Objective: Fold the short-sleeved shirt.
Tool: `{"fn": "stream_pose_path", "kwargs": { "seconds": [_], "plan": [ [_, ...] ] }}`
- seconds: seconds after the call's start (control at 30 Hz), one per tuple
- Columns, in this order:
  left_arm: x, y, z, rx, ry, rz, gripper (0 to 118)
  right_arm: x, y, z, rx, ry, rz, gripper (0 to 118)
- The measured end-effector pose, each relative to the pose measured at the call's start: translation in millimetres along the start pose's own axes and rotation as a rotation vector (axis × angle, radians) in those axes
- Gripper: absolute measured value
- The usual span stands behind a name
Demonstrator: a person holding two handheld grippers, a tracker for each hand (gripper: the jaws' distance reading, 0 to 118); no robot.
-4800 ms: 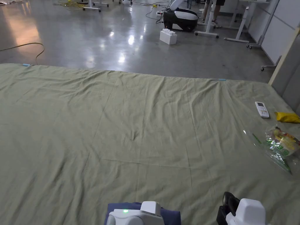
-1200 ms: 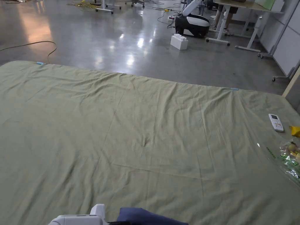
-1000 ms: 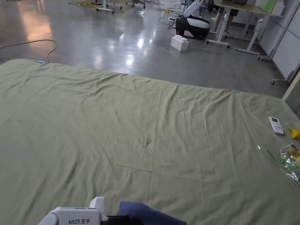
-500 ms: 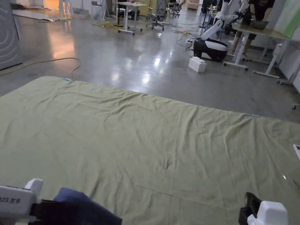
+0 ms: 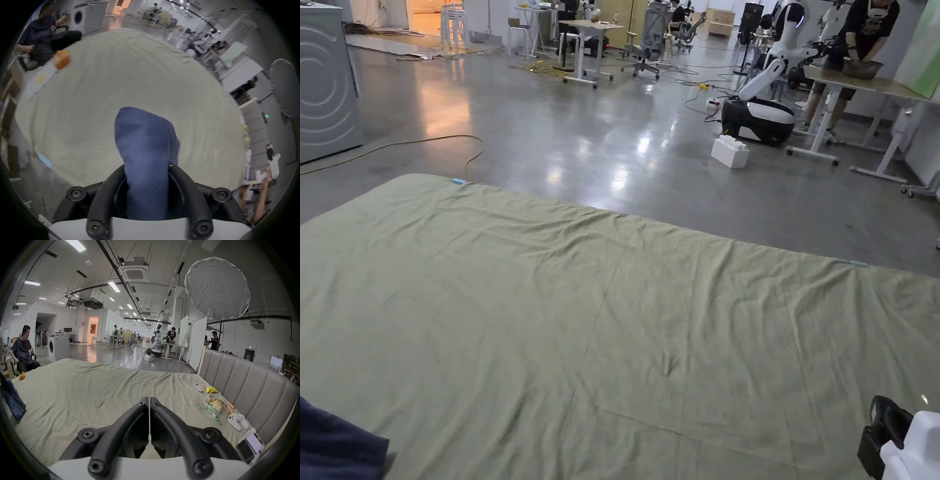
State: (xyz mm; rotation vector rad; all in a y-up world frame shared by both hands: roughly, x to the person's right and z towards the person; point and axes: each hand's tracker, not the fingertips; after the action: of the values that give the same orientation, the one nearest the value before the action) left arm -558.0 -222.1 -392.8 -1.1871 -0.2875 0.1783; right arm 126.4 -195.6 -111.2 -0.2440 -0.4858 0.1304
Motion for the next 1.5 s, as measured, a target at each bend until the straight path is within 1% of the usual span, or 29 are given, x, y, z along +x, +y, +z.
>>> {"fn": "stream_pose_path", "kwargs": {
  "seconds": [0.03, 0.07, 0.17, 0.23, 0.3, 0.37, 0.4, 0.43, 0.5, 0.6, 0.73, 0.8, 0.83, 0.87, 0.93, 1.0, 1.07, 1.27, 1.3, 1.4, 1.5],
  "plan": [
    [-14.5, 7.4, -8.9, 0.009, 0.025, 0.005, 24, -1.5, -2.8, 0.9, -0.007, 0.006, -0.007, 2],
    [-15.7, 9.1, -9.6, -0.007, 0.049, 0.018, 24, -2.9, -5.2, 1.9, -0.014, 0.011, -0.012, 2],
    [-24.2, 14.3, -13.9, -0.022, 0.044, -0.003, 25, -7.0, -12.4, 4.6, -0.025, 0.019, -0.008, 2],
    [-21.5, 14.6, -16.4, -0.028, 0.066, -0.021, 29, -8.1, -16.7, 5.3, -0.036, 0.025, -0.003, 2],
    [-24.4, 16.0, -21.7, -0.027, 0.113, -0.044, 40, -9.4, -19.3, 6.1, -0.046, 0.028, 0.0, 2],
    [-22.4, 16.3, -25.1, -0.023, 0.2, -0.082, 59, -9.1, -20.8, 6.7, -0.054, 0.03, -0.004, 2],
    [-20.9, 15.8, -26.8, -0.008, 0.273, -0.108, 62, -9.0, -21.5, 7.5, -0.055, 0.031, -0.004, 2],
    [-19.2, 11.8, -26.7, -0.005, 0.319, -0.134, 62, -8.5, -22.1, 8.3, -0.057, 0.034, -0.008, 2],
    [-21.0, 10.8, -28.1, -0.001, 0.388, -0.14, 62, -8.0, -23.6, 9.1, -0.058, 0.036, -0.007, 2],
    [-18.2, 4.3, -24.8, 0.022, 0.387, -0.111, 62, -6.1, -27.5, 10.1, -0.062, 0.038, -0.011, 2],
    [6.0, -10.2, -32.2, 0.112, 0.53, -0.2, 62, -3.7, -33.0, 9.9, -0.074, 0.039, -0.031, 2],
    [22.6, -17.3, -41.9, 0.16, 0.601, -0.24, 62, -4.1, -37.9, 9.8, -0.106, 0.046, -0.067, 2],
    [32.2, -22.9, -45.4, 0.192, 0.607, -0.252, 62, -4.4, -38.5, 10.8, -0.089, 0.043, -0.058, 2],
    [41.4, -26.7, -48.6, 0.218, 0.597, -0.256, 62, -5.2, -40.1, 11.1, -0.092, 0.046, -0.063, 2],
    [64.3, -33.6, -54.6, 0.309, 0.547, -0.217, 62, -6.7, -44.2, 12.2, -0.094, 0.051, -0.067, 2],
    [85.7, -42.4, -58.6, 0.396, 0.443, -0.179, 62, -7.8, -47.3, 13.0, -0.101, 0.057, -0.074, 2],
    [114.6, -54.5, -64.1, 0.497, 0.397, -0.175, 62, -8.9, -50.9, 13.9, -0.106, 0.063, -0.078, 2],
    [217.9, -98.8, -82.9, 0.624, 0.189, -0.265, 62, -9.7, -52.7, 14.5, -0.105, 0.061, -0.085, 2],
    [237.0, -108.2, -84.1, 0.65, 0.145, -0.301, 62, -9.8, -51.8, 14.5, -0.101, 0.058, -0.088, 2],
    [277.8, -121.4, -95.9, 0.72, 0.116, -0.383, 62, -10.6, -46.6, 15.6, -0.083, 0.05, -0.085, 2],
    [319.0, -131.8, -91.4, 0.792, 0.058, -0.403, 62, -11.2, -41.4, 16.2, -0.066, 0.043, -0.091, 2]
  ]
}}
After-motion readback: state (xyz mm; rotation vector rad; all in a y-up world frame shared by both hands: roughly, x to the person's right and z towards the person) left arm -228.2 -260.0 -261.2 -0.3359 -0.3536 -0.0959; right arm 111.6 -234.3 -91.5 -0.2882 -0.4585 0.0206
